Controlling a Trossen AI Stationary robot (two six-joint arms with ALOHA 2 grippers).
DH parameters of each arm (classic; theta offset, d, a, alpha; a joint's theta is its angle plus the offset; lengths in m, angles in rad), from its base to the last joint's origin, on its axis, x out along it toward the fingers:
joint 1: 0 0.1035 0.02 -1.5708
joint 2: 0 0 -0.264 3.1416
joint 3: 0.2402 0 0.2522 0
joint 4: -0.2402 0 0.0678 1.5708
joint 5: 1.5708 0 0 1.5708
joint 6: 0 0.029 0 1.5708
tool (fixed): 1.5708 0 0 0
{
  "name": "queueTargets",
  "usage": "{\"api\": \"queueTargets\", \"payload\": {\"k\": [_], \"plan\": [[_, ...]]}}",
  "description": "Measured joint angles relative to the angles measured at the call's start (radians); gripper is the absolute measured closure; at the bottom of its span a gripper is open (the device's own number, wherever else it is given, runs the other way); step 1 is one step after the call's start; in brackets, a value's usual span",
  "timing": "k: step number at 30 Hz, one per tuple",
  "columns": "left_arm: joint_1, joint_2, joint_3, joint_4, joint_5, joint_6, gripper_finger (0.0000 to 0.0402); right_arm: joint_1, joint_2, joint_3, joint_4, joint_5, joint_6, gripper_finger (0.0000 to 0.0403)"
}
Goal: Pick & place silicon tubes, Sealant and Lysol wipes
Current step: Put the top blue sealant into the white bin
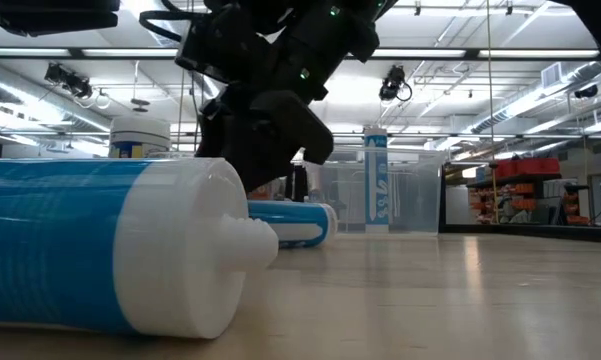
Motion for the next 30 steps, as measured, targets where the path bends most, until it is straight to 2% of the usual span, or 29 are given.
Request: {"api": "queueTargets", "payload": {"k": [13, 23, 30], "plan": [[0.000, 0.000, 0.000, 0.001, 0.000, -0.004, 0.0095, 0.006, 0.054, 0.000, 0.022, 0.009, 0.050, 0.0131], [0.000, 0.000, 0.000, -0.009, 0.000, -0.003, 0.0095, 0.011, 0.056, 0.000, 0.007, -0.001, 0.159, 0.0183], [0.000, 0.000, 0.000, -0.010, 0.000, -0.004, 0.0095, 0.033, 0.051, 0.000, -0.005, -0.001, 0.204, 0.0186]]}}
